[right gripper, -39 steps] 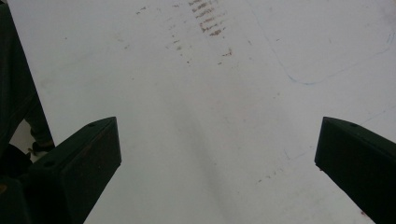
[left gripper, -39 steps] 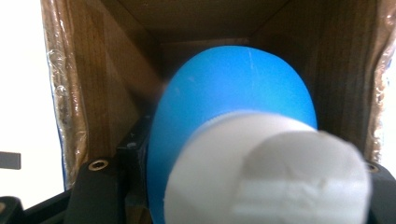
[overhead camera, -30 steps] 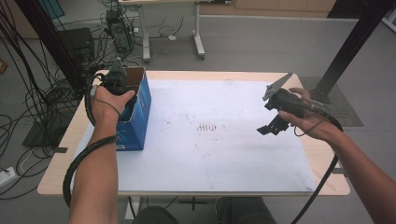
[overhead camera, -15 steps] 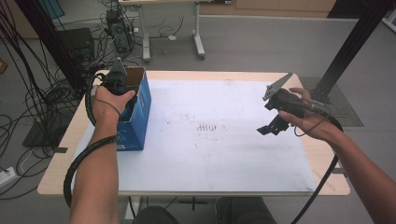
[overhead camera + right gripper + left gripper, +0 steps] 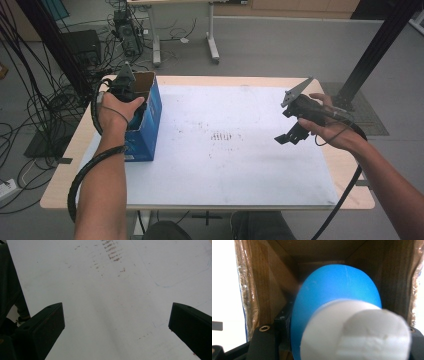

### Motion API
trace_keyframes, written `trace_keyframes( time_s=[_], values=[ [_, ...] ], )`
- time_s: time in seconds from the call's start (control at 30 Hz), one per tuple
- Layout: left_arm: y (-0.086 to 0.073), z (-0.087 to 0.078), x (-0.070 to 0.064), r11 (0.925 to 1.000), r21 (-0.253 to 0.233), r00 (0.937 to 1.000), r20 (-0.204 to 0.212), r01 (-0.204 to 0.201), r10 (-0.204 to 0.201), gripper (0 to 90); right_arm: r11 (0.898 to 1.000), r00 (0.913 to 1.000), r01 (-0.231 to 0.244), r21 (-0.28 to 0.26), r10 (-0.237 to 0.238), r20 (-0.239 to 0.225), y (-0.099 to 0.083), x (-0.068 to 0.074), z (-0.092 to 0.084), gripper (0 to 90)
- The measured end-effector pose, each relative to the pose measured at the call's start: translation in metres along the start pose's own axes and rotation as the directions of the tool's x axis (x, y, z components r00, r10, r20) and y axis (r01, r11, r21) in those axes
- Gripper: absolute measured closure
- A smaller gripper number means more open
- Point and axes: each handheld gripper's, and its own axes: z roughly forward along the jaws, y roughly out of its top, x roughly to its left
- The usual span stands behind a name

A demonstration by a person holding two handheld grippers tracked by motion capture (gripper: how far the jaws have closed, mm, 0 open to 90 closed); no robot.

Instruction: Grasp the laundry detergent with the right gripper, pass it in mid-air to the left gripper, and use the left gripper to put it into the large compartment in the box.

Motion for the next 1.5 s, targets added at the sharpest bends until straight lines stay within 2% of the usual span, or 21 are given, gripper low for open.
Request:
trace_keyframes(
  time_s=[0.43, 0.6, 0.97, 1.27, 1.37, 1.5],
  values=[
    [-0.001, -0.002, 0.001, 1.0, -0.004, 1.0, 0.005, -0.001, 0.001, 35.0, 1.0, 1.0, 0.0, 0.002, 0.0, 0.001, 0.0, 0.0, 0.0, 0.4],
    [-0.002, -0.008, 0.003, 0.9999, -0.015, 0.9999, 0.012, 0.006, -0.006, 33.3, 1.0, 1.0, 0.006, -0.002, -0.006, 0.003, 0.002, 0.0, -0.002, 0.4],
    [-0.004, -0.023, 0.0, 0.9998, -0.01, 0.9998, -0.001, -0.018, 0.018, 30.0, 1.0, 0.9999, 0.014, -0.012, -0.014, 0.006, 0.006, 0.003, -0.002, 0.3],
    [-0.011, -0.043, -0.005, 0.9991, -0.03, 0.9993, -0.024, -0.029, 0.028, 28.6, 1.0, 0.9999, 0.015, -0.015, -0.015, 0.005, 0.008, 0.007, -0.002, 0.4],
    [-0.015, -0.057, -0.007, 0.9983, -0.047, 0.9989, -0.032, -0.034, 0.033, 27.5, 1.0, 1.0, 0.006, -0.013, -0.006, 0.008, 0.007, 0.008, -0.003, 0.4],
    [-0.018, -0.074, -0.012, 0.9965, -0.061, 0.9966, -0.062, -0.058, 0.054, 25.0, 1.0, 1.0, -0.005, -0.006, 0.005, 0.007, 0.006, 0.009, -0.003, 0.4]
  ],
)
